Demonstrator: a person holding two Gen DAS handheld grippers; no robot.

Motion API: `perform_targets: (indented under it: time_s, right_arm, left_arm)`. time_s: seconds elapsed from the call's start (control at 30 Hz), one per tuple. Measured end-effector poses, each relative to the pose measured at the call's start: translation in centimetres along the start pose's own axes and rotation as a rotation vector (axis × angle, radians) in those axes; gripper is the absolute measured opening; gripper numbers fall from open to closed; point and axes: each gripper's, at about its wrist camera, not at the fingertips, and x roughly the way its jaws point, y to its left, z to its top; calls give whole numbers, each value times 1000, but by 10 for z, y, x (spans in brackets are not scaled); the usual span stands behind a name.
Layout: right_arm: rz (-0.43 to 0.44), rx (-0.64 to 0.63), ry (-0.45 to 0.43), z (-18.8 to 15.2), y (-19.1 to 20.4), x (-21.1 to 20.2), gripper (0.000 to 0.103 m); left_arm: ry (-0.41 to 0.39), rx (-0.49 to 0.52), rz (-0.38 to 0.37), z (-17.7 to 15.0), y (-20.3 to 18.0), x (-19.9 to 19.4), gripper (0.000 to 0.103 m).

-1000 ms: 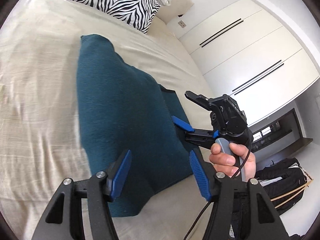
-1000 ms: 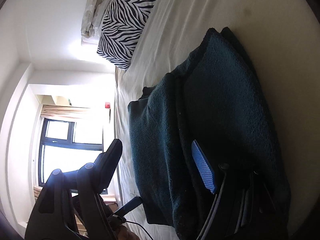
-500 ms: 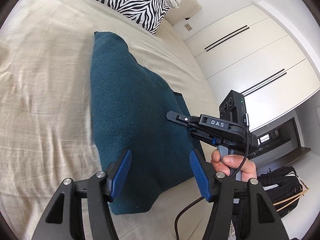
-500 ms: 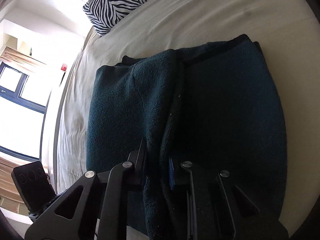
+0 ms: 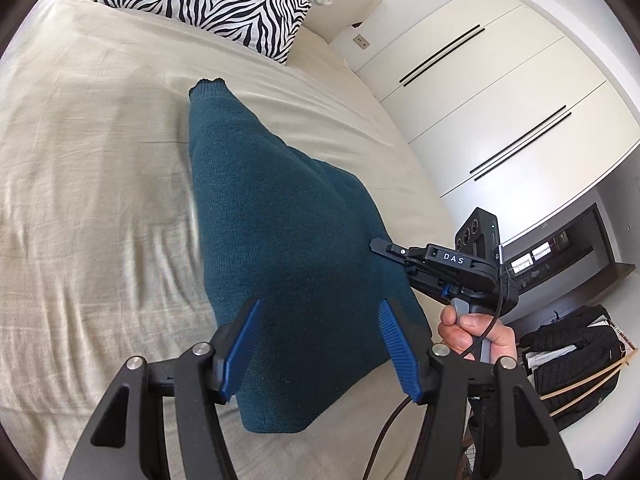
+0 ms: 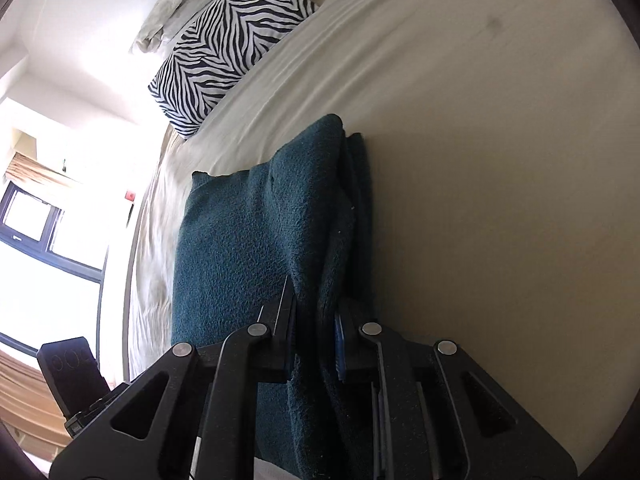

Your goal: Fold small clothes

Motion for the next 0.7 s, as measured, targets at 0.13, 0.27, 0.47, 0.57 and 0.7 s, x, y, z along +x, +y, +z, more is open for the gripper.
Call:
perform_targets:
  time_s: [0.13,0.27,0.47,0.57,0.7]
  right_arm:
    - [11,11,33,-1,-14,16,14]
    - [19,9,23,4,-16,26,14]
    - [20,4,38,12,-15,35,14]
    - [67,40,37,12,-26,32,14]
    - [83,49,29,15,-34,32,14]
  left_arm:
    - [-3,17,16,7,-1,1,63]
    - [-25,78,45,20,-16,5,63]
    - [-52,168,171,40,-32,30,63]
    - [-11,145,172,29,-24,47,63]
    - [-36,176,189,13,-19,54,63]
